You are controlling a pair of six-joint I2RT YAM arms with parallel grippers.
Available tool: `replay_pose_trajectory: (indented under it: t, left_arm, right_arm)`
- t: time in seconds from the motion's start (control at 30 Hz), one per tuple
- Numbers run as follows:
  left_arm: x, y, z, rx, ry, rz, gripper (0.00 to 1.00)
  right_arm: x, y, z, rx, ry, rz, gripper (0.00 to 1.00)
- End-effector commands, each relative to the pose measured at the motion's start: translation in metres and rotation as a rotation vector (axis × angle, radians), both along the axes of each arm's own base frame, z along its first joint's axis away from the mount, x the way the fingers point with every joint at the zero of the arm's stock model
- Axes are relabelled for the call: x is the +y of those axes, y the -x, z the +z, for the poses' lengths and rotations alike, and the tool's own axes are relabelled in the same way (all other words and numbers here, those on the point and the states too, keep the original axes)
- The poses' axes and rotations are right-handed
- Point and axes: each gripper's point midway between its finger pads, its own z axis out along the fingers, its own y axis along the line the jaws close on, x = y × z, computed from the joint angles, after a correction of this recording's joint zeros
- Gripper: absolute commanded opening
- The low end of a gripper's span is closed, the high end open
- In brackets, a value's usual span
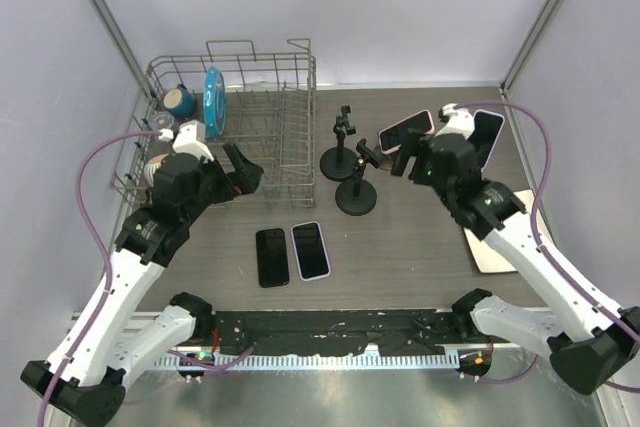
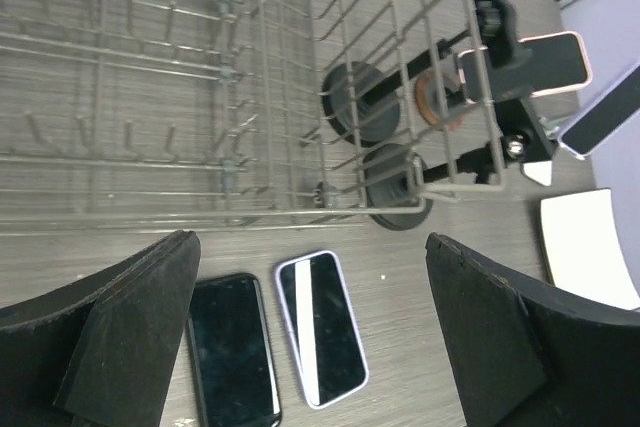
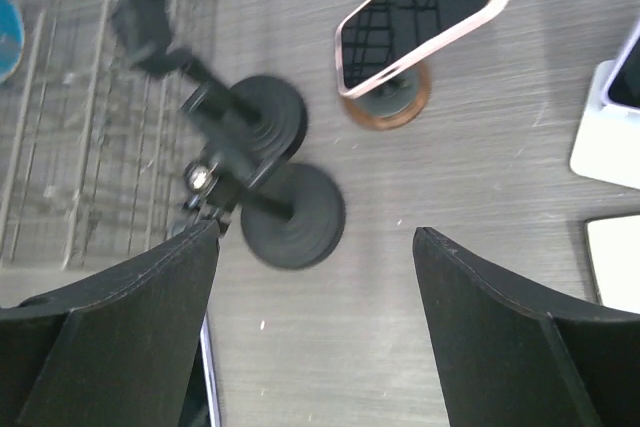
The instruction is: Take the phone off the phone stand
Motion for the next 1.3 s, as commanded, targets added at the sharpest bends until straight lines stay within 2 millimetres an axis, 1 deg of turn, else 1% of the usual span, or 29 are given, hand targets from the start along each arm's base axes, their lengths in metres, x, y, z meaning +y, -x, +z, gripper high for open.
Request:
replay_pose_trajectory:
  t: [0.0, 0.03, 0.07, 0.1, 0.13, 0.17, 0.2, 0.23, 0.27, 0.3, 0.33, 0.37, 0.4, 0.47, 0.53, 0.57, 0.6, 0.63, 0.67, 0.77, 0.83, 0.93, 1.0, 1.03, 1.07, 1.1, 1.17, 1.23, 1.27]
  left_arm:
    - [0.012, -0.004, 0.0, -0.023, -0.072, -0.069, 1.0]
    - [0.016, -0.005, -0.008, -0.017, -0.084, -0.058, 1.0]
    - [0.019, -0.004, -0.01, -0.027, -0.092, -0.052, 1.0]
    - [0.026, -0.007, -0.009, -0.053, -0.107, -0.019, 1.0]
    - [0.035, -0.003, -0.013, -0.078, -0.133, 0.01, 1.0]
    - [0.04, -0.002, -0.013, -0.096, -0.144, 0.028, 1.0]
    - [0.046, 0.0, -0.01, -0.127, -0.153, 0.053, 1.0]
    - [0.056, 0.004, -0.01, -0.152, -0.182, 0.084, 1.0]
    - [0.061, 0.007, -0.008, -0.169, -0.193, 0.1, 1.0]
    - [0.067, 0.009, -0.006, -0.184, -0.205, 0.121, 1.0]
    - [0.071, 0.011, -0.007, -0.191, -0.212, 0.138, 1.0]
    - [0.079, 0.014, -0.002, -0.215, -0.217, 0.174, 1.0]
    - [0.081, 0.015, 0.0, -0.224, -0.219, 0.182, 1.0]
    - [0.085, 0.017, 0.002, -0.236, -0.228, 0.2, 1.0]
    - [0.089, 0.018, 0.001, -0.231, -0.238, 0.213, 1.0]
    - [0.089, 0.018, 0.001, -0.228, -0.241, 0.215, 1.0]
    - [0.09, 0.017, -0.001, -0.219, -0.245, 0.218, 1.0]
    - [0.09, 0.017, -0.002, -0.214, -0.242, 0.216, 1.0]
    - [0.088, 0.017, -0.003, -0.21, -0.24, 0.208, 1.0]
    - [0.084, 0.015, -0.005, -0.202, -0.237, 0.186, 1.0]
    - [0.083, 0.015, -0.007, -0.196, -0.235, 0.177, 1.0]
    - [0.081, 0.015, -0.008, -0.193, -0.232, 0.167, 1.0]
    - [0.08, 0.014, -0.008, -0.193, -0.23, 0.162, 1.0]
    - [0.079, 0.014, -0.009, -0.192, -0.229, 0.156, 1.0]
    - [0.078, 0.014, -0.009, -0.192, -0.229, 0.155, 1.0]
    - [0.078, 0.014, -0.009, -0.192, -0.23, 0.154, 1.0]
    - [0.077, 0.014, -0.01, -0.19, -0.227, 0.149, 1.0]
    - [0.076, 0.014, -0.01, -0.192, -0.226, 0.144, 1.0]
    - [0.076, 0.013, -0.01, -0.19, -0.225, 0.143, 1.0]
  right_arm:
    - [-0.018, -0.041, 0.022, -0.047, -0.099, 0.007, 0.84]
    - [-0.043, -0.054, 0.018, -0.041, -0.124, -0.06, 0.83]
    - [-0.05, -0.06, 0.01, -0.028, -0.147, -0.075, 0.82]
    - [-0.047, -0.07, 0.008, -0.032, -0.21, -0.064, 0.81]
    - [-0.067, -0.08, 0.004, -0.039, -0.233, -0.12, 0.8]
    - [-0.068, -0.085, 0.001, -0.043, -0.266, -0.111, 0.79]
    - [-0.071, -0.096, -0.007, -0.053, -0.29, -0.117, 0.77]
    - [-0.075, -0.102, -0.009, -0.061, -0.308, -0.136, 0.77]
    - [-0.08, -0.109, -0.014, -0.064, -0.311, -0.153, 0.76]
    - [-0.082, -0.119, -0.011, -0.101, -0.32, -0.156, 0.75]
    - [-0.082, -0.128, -0.024, -0.081, -0.329, -0.162, 0.75]
    - [-0.084, -0.136, -0.025, -0.092, -0.336, -0.17, 0.75]
    - [-0.085, -0.144, -0.022, -0.116, -0.348, -0.174, 0.74]
    - [-0.089, -0.159, -0.034, -0.114, -0.369, -0.195, 0.73]
    - [-0.092, -0.168, -0.042, -0.112, -0.381, -0.206, 0.73]
    - [-0.091, -0.172, -0.053, -0.09, -0.392, -0.208, 0.72]
    - [-0.092, -0.176, -0.054, -0.094, -0.399, -0.207, 0.72]
    - [-0.092, -0.179, -0.056, -0.092, -0.406, -0.209, 0.71]
    - [-0.09, -0.181, -0.067, -0.07, -0.409, -0.203, 0.7]
    - [-0.086, -0.184, -0.077, -0.063, -0.43, -0.187, 0.65]
    - [-0.08, -0.187, -0.082, -0.062, -0.452, -0.158, 0.62]
    - [-0.075, -0.189, -0.087, -0.06, -0.474, -0.136, 0.53]
    - [-0.072, -0.189, -0.086, -0.063, -0.487, -0.119, 0.43]
    - [-0.07, -0.188, -0.084, -0.069, -0.492, -0.113, 0.39]
    - [-0.069, -0.188, -0.08, -0.078, -0.494, -0.106, 0.3]
    - [-0.069, -0.188, -0.078, -0.082, -0.497, -0.104, 0.26]
    - [-0.068, -0.187, -0.068, -0.1, -0.497, -0.092, 0.16]
    - [-0.067, -0.186, -0.055, -0.124, -0.491, -0.075, 0.1]
    - [-0.067, -0.186, -0.049, -0.134, -0.485, -0.068, 0.03]
